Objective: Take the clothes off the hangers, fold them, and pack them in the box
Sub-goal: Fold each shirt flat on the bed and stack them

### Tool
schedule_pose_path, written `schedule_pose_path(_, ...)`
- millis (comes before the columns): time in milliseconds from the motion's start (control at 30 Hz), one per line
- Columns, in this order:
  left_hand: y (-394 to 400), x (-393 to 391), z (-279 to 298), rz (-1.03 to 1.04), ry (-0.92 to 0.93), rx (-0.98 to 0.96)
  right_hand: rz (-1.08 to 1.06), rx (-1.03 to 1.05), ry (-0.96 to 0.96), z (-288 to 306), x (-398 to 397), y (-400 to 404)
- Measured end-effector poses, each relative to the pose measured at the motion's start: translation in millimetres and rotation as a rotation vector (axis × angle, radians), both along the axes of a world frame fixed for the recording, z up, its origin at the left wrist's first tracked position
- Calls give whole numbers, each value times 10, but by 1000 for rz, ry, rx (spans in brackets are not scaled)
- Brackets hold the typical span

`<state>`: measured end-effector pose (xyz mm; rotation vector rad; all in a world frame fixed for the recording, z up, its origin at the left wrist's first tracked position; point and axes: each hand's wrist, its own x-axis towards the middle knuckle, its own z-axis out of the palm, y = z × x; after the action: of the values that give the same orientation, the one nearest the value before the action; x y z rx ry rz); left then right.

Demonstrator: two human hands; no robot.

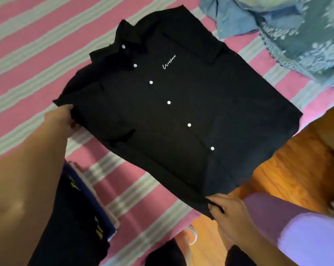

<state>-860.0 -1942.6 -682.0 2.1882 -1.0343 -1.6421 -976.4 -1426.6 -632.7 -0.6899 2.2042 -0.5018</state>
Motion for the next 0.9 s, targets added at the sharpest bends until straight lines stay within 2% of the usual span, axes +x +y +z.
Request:
schedule_pose_path(67, -80, -183, 68, -54, 42, -32, -81, -2, -21, -1, -15, 38)
schedule_pose_path(133, -99, -589, 285, -101, 5, -274, -197, 13, -22, 33, -92, 71)
schedule_pose_path(200, -72, -1045, 483, -250, -9, -457, -378, 23, -50, 45, -269, 106)
schedule_pose_path(267, 41, -1447, 548, -442, 21, -487, -506, 38, -82, -3, -516, 146)
schedule_pose_path(300, 111, -1623, 533, -585, -27, -485, -544, 51, -95, -35, -641, 141)
schedule_pose_path(367, 234, -1846, 451, -963, -263, -507, -604, 82, -95, -116, -869, 79)
schedule_pose_path(467, 267, -1951, 281, -1388, -582, -672, -662, 144, -101, -256, -1060, -94)
schedule_pose_path(600, 65, -2001, 170, -1815, -763, -981, -537, 183, 2, -344, -1055, -335)
schedule_pose_path(667, -52, -2054, 106, -1994, -802, -979, -526, 171, 20, -425, -1030, -360)
schedule_pose_path(733, -124, -2081, 48, -2052, -862, -886, -514, 192, 15, -470, -1017, -329)
schedule_pose_path(800, -130, -2028, -15, -1988, -890, -877, -548, 214, -19, -481, -1028, -286)
schedule_pose_path(900, -72, -1804, -67, -1590, -703, -871, -619, 205, -32, -381, -1042, -318)
